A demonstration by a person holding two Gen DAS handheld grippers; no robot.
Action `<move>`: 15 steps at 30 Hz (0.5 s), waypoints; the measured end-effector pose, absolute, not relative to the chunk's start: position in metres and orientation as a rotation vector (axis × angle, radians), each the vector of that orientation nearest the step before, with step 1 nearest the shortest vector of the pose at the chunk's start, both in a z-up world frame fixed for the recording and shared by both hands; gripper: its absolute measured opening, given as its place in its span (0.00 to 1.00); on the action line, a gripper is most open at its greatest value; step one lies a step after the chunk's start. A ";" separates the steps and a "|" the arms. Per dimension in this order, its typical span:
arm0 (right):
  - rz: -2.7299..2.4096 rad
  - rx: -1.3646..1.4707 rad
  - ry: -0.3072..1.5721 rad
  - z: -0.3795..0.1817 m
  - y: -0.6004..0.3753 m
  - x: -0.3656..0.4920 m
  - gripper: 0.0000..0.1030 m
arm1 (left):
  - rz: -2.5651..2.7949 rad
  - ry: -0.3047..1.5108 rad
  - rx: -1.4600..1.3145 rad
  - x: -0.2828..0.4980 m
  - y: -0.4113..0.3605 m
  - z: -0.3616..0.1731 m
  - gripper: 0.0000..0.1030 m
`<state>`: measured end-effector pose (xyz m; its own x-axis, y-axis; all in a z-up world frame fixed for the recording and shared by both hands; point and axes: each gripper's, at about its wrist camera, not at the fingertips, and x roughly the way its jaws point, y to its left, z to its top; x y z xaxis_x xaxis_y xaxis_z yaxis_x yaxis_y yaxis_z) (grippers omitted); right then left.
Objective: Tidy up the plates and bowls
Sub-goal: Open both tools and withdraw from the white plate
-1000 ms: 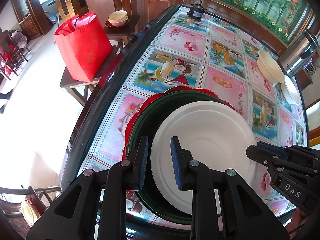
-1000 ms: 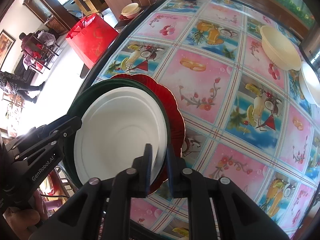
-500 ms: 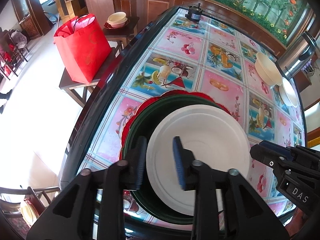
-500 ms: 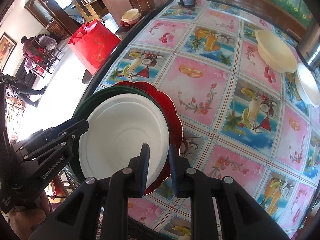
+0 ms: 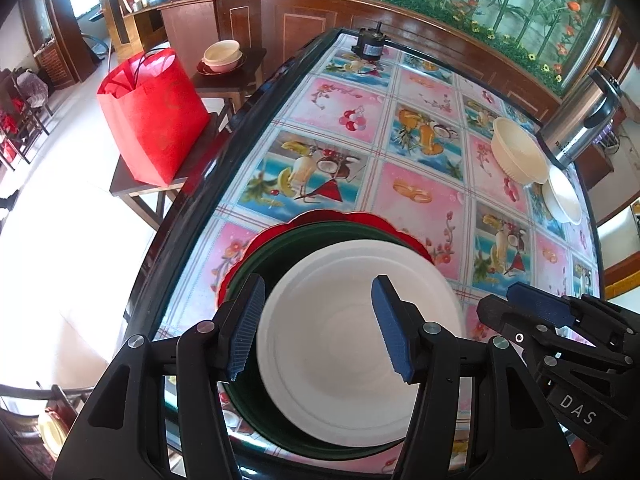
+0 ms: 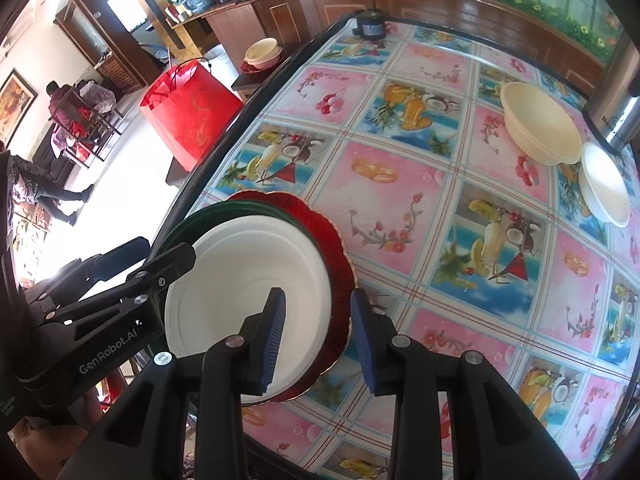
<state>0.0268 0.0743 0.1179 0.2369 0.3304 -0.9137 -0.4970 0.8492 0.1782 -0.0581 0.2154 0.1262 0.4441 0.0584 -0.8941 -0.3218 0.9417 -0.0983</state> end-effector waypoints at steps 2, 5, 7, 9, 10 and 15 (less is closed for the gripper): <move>0.564 -0.153 1.201 0.119 0.070 0.029 0.36 | 0.228 1.090 -0.266 -0.052 0.210 0.127 0.55; 0.549 -0.141 1.198 0.120 0.063 0.036 0.38 | 0.207 1.090 -0.255 -0.043 0.200 0.130 0.55; 0.539 -0.133 1.199 0.120 0.057 0.040 0.38 | 0.190 1.093 -0.250 -0.036 0.191 0.131 0.55; 0.525 -0.120 1.201 0.120 0.049 0.045 0.38 | 0.173 1.095 -0.238 -0.028 0.181 0.131 0.56; 0.520 -0.115 1.202 0.120 0.045 0.047 0.38 | 0.167 1.096 -0.234 -0.025 0.177 0.131 0.56; 0.482 -0.087 1.209 0.118 0.023 0.060 0.38 | 0.123 1.105 -0.217 -0.005 0.153 0.130 0.56</move>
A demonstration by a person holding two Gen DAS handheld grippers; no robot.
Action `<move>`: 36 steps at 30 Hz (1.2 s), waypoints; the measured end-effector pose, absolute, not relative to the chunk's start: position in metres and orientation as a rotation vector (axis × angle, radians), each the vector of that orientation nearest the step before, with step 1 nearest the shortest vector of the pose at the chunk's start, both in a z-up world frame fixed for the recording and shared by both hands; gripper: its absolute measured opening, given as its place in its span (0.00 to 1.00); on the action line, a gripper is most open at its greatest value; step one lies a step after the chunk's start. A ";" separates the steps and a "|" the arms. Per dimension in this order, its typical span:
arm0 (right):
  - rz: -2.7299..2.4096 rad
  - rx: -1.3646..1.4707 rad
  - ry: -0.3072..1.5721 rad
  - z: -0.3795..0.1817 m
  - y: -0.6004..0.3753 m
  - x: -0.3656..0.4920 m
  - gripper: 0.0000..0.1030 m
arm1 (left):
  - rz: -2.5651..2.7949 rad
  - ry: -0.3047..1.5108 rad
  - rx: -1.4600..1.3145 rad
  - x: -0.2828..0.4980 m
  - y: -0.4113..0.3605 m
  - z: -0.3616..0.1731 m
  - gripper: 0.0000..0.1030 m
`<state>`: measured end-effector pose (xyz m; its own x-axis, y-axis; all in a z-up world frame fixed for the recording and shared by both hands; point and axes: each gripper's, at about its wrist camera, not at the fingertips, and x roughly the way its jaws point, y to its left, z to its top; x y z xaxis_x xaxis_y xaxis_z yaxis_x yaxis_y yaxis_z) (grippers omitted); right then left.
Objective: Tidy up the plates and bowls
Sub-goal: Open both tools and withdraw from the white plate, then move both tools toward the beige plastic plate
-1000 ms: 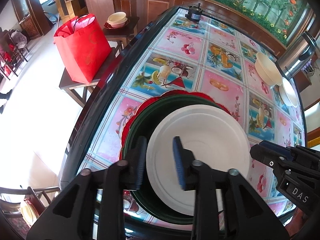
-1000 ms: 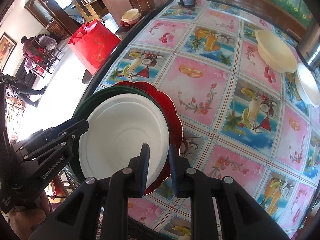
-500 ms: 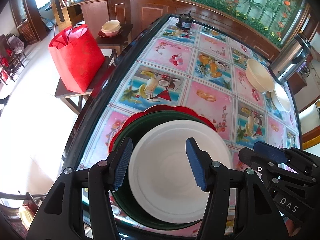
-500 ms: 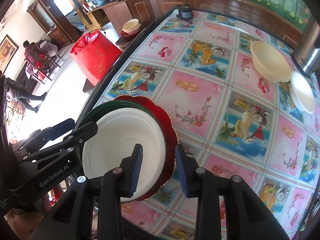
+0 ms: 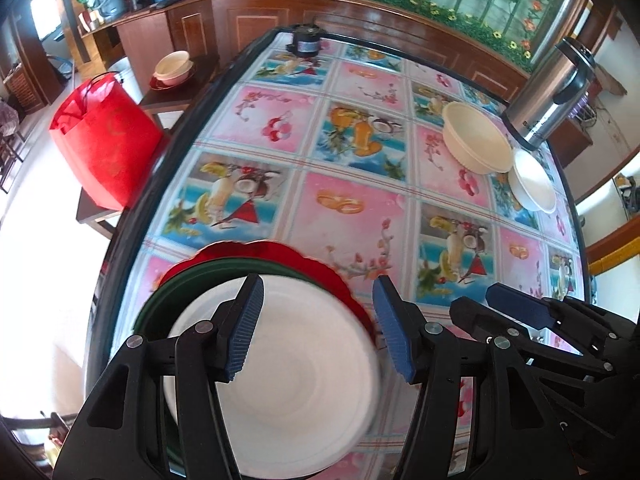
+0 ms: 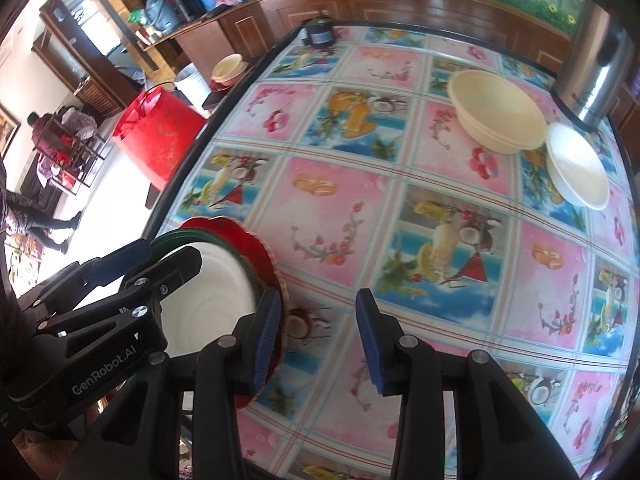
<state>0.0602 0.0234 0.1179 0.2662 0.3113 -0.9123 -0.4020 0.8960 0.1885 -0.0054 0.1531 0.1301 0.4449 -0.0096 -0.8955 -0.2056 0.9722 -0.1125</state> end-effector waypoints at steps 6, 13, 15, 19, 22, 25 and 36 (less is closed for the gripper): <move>0.437 -0.052 1.211 0.117 -0.007 0.077 0.39 | 0.077 1.118 -0.177 0.023 0.121 0.127 0.56; 0.391 -0.015 1.208 0.114 -0.044 0.104 0.39 | 0.045 1.126 -0.148 0.058 0.085 0.121 0.56; 0.379 -0.008 1.208 0.113 -0.054 0.113 0.39 | 0.038 1.124 -0.144 0.069 0.074 0.120 0.56; 0.360 0.003 1.204 0.111 -0.073 0.132 0.40 | 0.032 1.120 -0.129 0.090 0.056 0.117 0.56; 0.357 0.007 1.195 0.112 -0.085 0.147 0.40 | 0.032 1.124 -0.134 0.108 0.046 0.114 0.56; 0.353 0.011 1.178 0.113 -0.097 0.167 0.40 | 0.034 1.121 -0.127 0.129 0.032 0.112 0.56; 0.377 -0.011 1.138 0.112 -0.125 0.245 0.40 | 0.077 1.141 -0.199 0.192 0.018 0.093 0.56</move>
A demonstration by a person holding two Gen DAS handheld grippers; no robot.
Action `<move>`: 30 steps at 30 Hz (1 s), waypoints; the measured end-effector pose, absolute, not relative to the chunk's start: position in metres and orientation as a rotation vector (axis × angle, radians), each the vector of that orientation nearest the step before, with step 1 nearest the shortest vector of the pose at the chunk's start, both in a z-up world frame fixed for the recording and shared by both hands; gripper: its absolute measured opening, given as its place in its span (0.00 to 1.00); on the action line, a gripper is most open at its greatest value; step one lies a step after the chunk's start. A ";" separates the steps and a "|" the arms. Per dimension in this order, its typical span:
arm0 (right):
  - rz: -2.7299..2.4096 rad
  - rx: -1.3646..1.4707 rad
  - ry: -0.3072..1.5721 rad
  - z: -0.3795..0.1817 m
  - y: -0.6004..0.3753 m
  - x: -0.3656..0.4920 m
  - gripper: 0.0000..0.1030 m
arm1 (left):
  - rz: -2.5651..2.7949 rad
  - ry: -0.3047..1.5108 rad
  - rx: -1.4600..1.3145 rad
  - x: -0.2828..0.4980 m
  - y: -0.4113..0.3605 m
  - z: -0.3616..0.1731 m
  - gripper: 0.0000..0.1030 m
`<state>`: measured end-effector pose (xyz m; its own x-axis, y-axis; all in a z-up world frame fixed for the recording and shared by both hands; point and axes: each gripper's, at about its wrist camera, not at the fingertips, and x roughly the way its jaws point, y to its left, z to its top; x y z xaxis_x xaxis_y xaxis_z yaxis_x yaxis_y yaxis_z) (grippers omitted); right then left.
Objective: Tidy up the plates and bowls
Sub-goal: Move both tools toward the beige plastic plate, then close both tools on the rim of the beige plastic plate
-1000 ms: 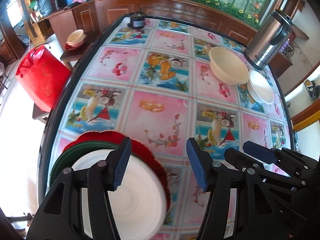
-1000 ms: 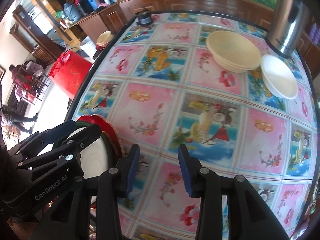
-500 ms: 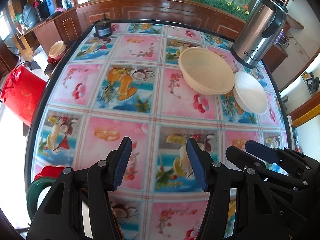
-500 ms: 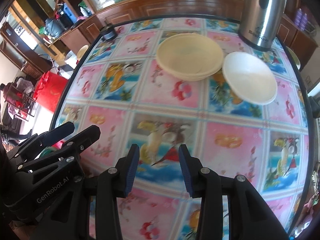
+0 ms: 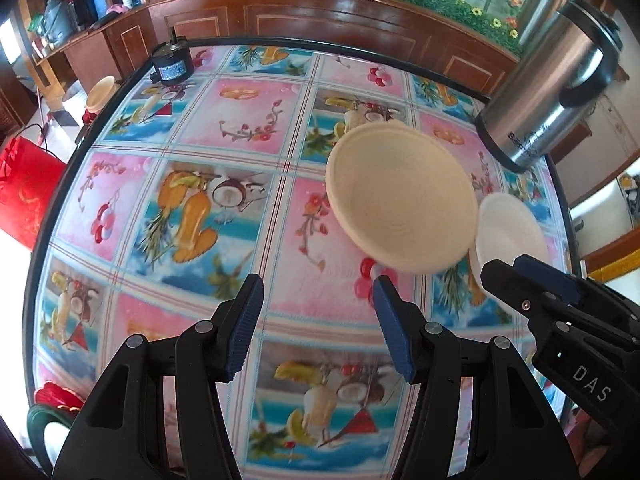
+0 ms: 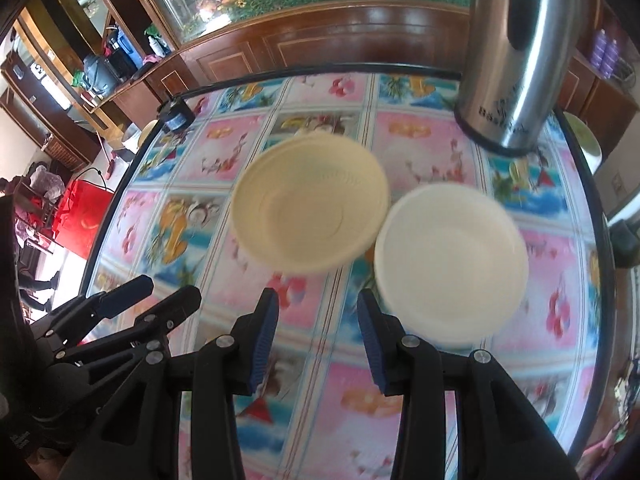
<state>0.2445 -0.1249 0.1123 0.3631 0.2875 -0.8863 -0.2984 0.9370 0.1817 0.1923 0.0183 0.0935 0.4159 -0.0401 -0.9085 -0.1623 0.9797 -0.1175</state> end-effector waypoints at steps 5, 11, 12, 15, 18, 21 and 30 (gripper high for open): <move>0.383 -0.040 1.125 0.111 -0.128 0.274 0.40 | 0.099 1.141 -0.206 0.217 0.014 0.090 0.56; 0.391 -0.081 1.129 0.106 -0.127 0.297 0.40 | 0.123 1.160 -0.206 0.231 0.013 0.081 0.56; 0.393 -0.084 1.130 0.106 -0.126 0.300 0.40 | 0.126 1.162 -0.208 0.232 0.014 0.079 0.56; 0.399 -0.088 1.138 0.102 -0.124 0.307 0.40 | 0.143 1.163 -0.206 0.236 0.015 0.077 0.56; 0.400 -0.102 1.135 0.100 -0.122 0.314 0.40 | 0.156 1.164 -0.215 0.241 0.016 0.075 0.56; 0.395 -0.111 1.129 0.100 -0.122 0.321 0.40 | 0.158 1.161 -0.218 0.245 0.015 0.073 0.56; 0.389 -0.132 1.158 0.086 -0.124 0.337 0.40 | 0.165 1.178 -0.234 0.254 0.011 0.061 0.56</move>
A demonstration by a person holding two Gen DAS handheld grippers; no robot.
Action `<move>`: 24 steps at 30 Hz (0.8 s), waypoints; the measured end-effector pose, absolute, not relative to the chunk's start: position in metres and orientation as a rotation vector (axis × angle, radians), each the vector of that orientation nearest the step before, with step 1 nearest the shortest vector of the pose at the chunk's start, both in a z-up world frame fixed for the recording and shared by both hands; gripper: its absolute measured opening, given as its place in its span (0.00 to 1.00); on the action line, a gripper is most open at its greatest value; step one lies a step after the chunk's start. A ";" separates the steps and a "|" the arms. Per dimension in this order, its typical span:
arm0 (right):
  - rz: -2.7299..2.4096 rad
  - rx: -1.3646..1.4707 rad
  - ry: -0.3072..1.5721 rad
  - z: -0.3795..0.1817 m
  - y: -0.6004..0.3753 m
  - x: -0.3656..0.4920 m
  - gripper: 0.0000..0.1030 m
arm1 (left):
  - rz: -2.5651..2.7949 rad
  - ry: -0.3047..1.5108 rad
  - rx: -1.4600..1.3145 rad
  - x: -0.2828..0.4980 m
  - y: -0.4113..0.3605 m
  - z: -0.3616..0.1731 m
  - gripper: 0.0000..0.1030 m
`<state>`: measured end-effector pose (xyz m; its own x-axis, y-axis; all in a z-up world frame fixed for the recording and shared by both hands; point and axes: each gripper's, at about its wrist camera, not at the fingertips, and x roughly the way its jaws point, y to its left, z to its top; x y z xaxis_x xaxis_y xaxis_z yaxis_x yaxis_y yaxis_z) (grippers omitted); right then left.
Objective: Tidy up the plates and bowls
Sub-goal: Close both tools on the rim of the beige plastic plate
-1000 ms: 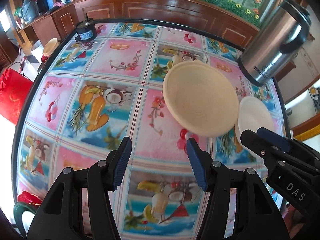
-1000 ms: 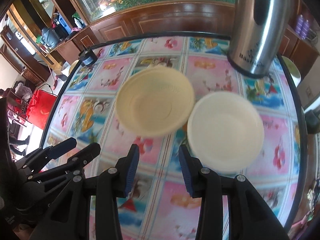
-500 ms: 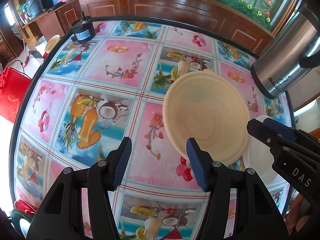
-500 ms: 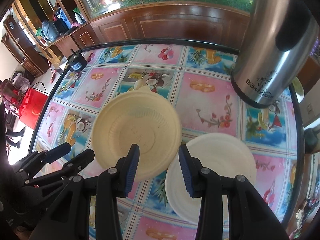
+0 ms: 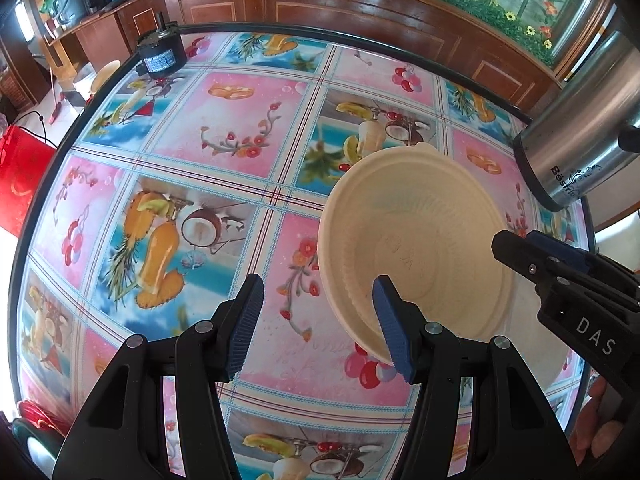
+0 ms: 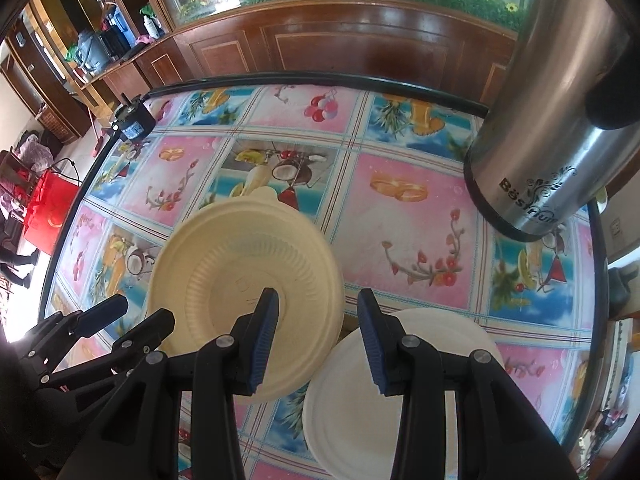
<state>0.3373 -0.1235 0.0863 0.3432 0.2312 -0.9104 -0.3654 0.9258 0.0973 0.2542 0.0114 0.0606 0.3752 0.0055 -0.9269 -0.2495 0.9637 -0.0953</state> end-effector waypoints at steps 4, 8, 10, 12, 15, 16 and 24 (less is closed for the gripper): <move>0.393 -0.142 1.164 0.080 -0.122 0.340 0.40 | 0.170 1.202 -0.242 0.257 0.012 0.052 0.56; 0.391 -0.143 1.161 0.079 -0.122 0.343 0.40 | 0.173 1.209 -0.242 0.259 0.011 0.048 0.56; 0.385 -0.139 1.161 0.079 -0.124 0.346 0.40 | 0.169 1.216 -0.252 0.261 0.010 0.046 0.56; 0.386 -0.143 1.168 0.077 -0.124 0.349 0.40 | 0.167 1.222 -0.258 0.262 0.009 0.044 0.56; 0.385 -0.141 1.185 0.072 -0.124 0.353 0.31 | 0.166 1.233 -0.255 0.264 0.007 0.040 0.56; 0.385 -0.142 1.190 0.070 -0.124 0.354 0.27 | 0.165 1.237 -0.255 0.264 0.006 0.039 0.56; 0.387 -0.129 1.191 0.067 -0.125 0.356 0.10 | 0.173 1.245 -0.242 0.267 0.005 0.036 0.56</move>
<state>0.3559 -0.1248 0.0669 0.3145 0.2258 -0.9220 -0.3597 0.9272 0.1044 0.2675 0.0046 0.0356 0.3122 -0.0017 -0.9500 -0.2611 0.9614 -0.0875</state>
